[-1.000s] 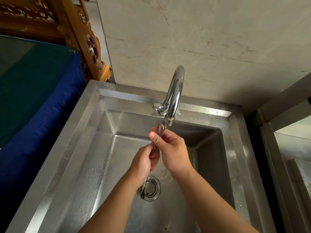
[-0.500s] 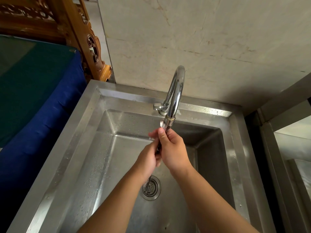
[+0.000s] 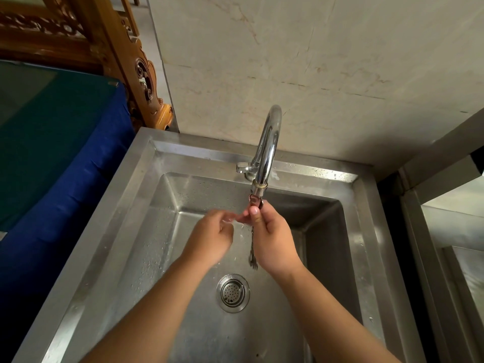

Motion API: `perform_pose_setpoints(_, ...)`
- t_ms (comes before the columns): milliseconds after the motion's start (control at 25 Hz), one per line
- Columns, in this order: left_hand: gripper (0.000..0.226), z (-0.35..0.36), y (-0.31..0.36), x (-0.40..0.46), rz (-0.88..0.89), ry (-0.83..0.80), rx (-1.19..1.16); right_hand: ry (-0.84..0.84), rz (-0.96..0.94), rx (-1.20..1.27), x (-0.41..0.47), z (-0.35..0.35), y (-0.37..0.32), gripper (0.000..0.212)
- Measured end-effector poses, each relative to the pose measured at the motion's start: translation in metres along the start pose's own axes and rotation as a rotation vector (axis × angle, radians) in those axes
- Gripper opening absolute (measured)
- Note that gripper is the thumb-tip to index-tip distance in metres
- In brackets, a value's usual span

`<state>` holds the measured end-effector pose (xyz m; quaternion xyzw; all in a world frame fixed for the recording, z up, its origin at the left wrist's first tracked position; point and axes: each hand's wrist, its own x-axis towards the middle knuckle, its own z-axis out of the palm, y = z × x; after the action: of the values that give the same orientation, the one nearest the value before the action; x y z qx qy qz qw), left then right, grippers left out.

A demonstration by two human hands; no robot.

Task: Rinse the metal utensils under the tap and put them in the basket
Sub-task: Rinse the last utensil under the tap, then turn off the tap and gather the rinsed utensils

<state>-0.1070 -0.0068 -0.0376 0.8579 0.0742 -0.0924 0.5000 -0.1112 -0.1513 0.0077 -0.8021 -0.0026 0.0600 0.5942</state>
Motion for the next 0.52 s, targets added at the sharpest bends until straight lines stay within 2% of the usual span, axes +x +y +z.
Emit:
perform_pose_setpoints(200, 0.064, -0.025, 0.032, 0.044, 0.219, 0.015, 0.439, 0.000, 0.033, 0.052, -0.007, -0.017, -0.004, 0.025)
perform_pose_setpoints(320, 0.088, -0.023, 0.048, 0.064, 0.209, -0.083, 0.689, 0.030, 0.069, 0.109, -0.019, -0.029, -0.001, 0.026)
perform_pose_setpoints(400, 0.095, -0.018, 0.049, 0.069, 0.184, -0.166, 0.854, 0.058, 0.114, 0.182, -0.029, -0.037, -0.001, 0.027)
perform_pose_setpoints(520, 0.097, -0.007, 0.044, 0.067, 0.158, -0.169, 0.881, 0.102, 0.166, 0.232, -0.042, -0.049, -0.002, 0.028)
